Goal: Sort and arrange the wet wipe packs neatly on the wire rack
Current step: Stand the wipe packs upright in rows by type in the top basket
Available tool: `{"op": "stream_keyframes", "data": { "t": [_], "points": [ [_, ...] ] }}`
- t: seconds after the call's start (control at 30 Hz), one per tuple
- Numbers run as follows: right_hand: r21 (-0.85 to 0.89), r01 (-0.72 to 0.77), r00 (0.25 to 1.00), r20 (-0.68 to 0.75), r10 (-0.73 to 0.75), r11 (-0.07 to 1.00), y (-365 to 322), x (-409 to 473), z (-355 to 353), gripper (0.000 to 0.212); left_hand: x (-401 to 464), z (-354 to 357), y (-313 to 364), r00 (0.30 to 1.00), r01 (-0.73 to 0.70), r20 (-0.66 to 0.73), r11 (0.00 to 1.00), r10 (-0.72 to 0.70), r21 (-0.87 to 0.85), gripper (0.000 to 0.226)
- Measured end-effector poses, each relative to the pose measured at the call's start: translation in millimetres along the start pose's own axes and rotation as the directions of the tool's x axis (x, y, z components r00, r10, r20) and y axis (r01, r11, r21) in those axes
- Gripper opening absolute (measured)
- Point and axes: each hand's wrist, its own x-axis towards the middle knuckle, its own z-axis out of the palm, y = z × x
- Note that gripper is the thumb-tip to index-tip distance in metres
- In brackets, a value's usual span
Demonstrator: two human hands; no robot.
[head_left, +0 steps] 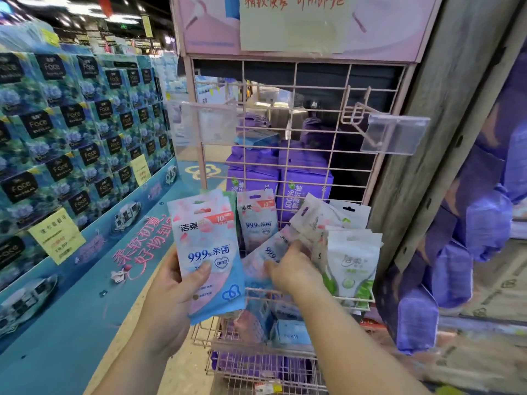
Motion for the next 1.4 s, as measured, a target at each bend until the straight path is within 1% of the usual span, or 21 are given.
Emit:
{"op": "stream_keyframes", "data": {
  "t": [0.07, 0.1, 0.17, 0.2, 0.3, 0.43, 0.5, 0.57, 0.63, 0.67, 0.77, 0.8, 0.83, 0.93, 0.97, 1.0, 1.07, 1.17, 1.2, 1.3, 1.4],
  "points": [
    [0.05, 0.014, 0.995, -0.102, -0.008, 0.999, 0.4, 0.6, 7.4, 0.06, 2.8, -10.2, 0.3, 1.0, 0.006, -0.02, 0.999, -0.007, -0.038, 0.042],
    [0.096, 0.019, 0.989, -0.147, -0.005, 0.995, 0.4, 0.2, 9.3, 0.059, 4.7, -14.5, -0.1, 1.0, 0.01, -0.028, 0.999, -0.011, -0.047, 0.042],
    [0.195, 0.039, 0.978, -0.21, 0.003, 0.98, -0.1, -0.9, 9.1, 0.055, 7.7, -18.3, -0.2, 0.999, 0.021, -0.032, 0.998, -0.023, -0.052, 0.049],
    [0.242, 0.065, 0.973, -0.23, -0.008, 0.968, -0.7, -1.7, 7.7, 0.05, 9.4, -20.0, -0.8, 0.999, 0.026, -0.03, 0.998, -0.028, -0.053, 0.047],
    [0.331, 0.199, 0.953, -0.284, -0.103, 0.922, -2.4, -5.1, 7.9, 0.044, 16.1, -21.9, -1.5, 0.999, 0.04, -0.009, 0.998, -0.041, -0.052, 0.041],
    [0.346, 0.294, 0.918, -0.363, -0.162, 0.891, -7.9, -6.7, 8.5, 0.042, 23.7, -26.3, 2.6, 0.998, 0.059, 0.011, 0.997, -0.058, -0.059, 0.05],
    [0.328, 0.343, 0.892, -0.407, -0.196, 0.881, -14.4, -2.5, 4.8, 0.045, 27.4, -30.9, 5.4, 0.998, 0.062, 0.007, 0.997, -0.062, -0.038, 0.065],
    [0.324, 0.383, 0.872, -0.437, -0.222, 0.865, -21.8, 6.8, 1.8, 0.054, 29.4, -35.3, 8.1, 0.998, 0.066, 0.006, 0.998, -0.066, -0.015, 0.079],
    [0.376, 0.37, 0.885, -0.421, -0.199, 0.85, -27.7, 17.3, -0.2, 0.062, 30.6, -38.5, 10.6, 0.997, 0.074, 0.001, 0.997, -0.074, -0.015, 0.083],
    [0.411, 0.347, 0.902, -0.394, -0.179, 0.843, -29.3, 23.0, -0.1, 0.061, 30.7, -39.2, 11.1, 0.997, 0.078, 0.0, 0.997, -0.078, -0.015, 0.079],
    [0.444, 0.313, 0.931, -0.319, -0.179, 0.839, -32.1, 35.4, 4.5, 0.05, 31.2, -41.1, 13.0, 0.997, 0.083, 0.009, 0.996, -0.083, -0.041, 0.045],
    [0.425, 0.308, 0.932, -0.315, -0.18, 0.851, -33.0, 38.3, 6.3, 0.048, 31.5, -41.2, 13.2, 0.996, 0.087, 0.012, 0.996, -0.087, -0.037, 0.043],
    [0.387, 0.306, 0.929, -0.32, -0.185, 0.87, -33.3, 40.6, 8.0, 0.046, 31.7, -42.2, 13.2, 0.996, 0.087, 0.01, 0.996, -0.087, -0.034, 0.047],
    [0.161, 0.276, 0.914, -0.348, -0.207, 0.948, -33.0, 42.9, 6.5, 0.043, 33.1, -43.0, 13.3, 0.997, 0.083, 0.009, 0.996, -0.083, -0.026, 0.06],
    [0.109, 0.273, 0.905, -0.365, -0.217, 0.956, -32.2, 41.6, 5.0, 0.042, 34.2, -43.3, 12.6, 0.997, 0.082, 0.01, 0.996, -0.081, -0.024, 0.058],
    [0.1, 0.272, 0.905, -0.366, -0.218, 0.957, -30.9, 39.8, 4.2, 0.042, 35.6, -43.6, 11.4, 0.997, 0.079, 0.013, 0.997, -0.078, -0.025, 0.05],
    [0.174, 0.273, 0.926, -0.316, -0.209, 0.946, -28.1, 34.4, 3.3, 0.043, 37.5, -42.8, 9.7, 0.997, 0.079, 0.025, 0.996, -0.078, -0.033, 0.037],
    [0.237, 0.255, 0.953, -0.228, -0.201, 0.938, -23.0, 30.2, 3.1, 0.055, 37.8, -40.5, 9.3, 0.995, 0.091, 0.038, 0.995, -0.09, -0.043, 0.028],
    [0.244, 0.256, 0.956, -0.206, -0.208, 0.935, -22.1, 29.1, 2.3, 0.055, 38.4, -40.8, 8.5, 0.995, 0.097, 0.039, 0.994, -0.096, -0.049, 0.027],
    [0.305, 0.266, 0.959, -0.181, -0.219, 0.914, -17.6, 26.0, -0.5, 0.04, 39.2, -40.7, 9.6, 0.994, 0.105, 0.038, 0.993, -0.103, -0.051, 0.033],
    [0.403, 0.228, 0.971, -0.158, -0.178, 0.886, -9.6, 23.7, -3.9, 0.04, 39.2, -41.5, 10.3, 0.995, 0.096, 0.043, 0.994, -0.094, -0.044, 0.048]
  ]
}}
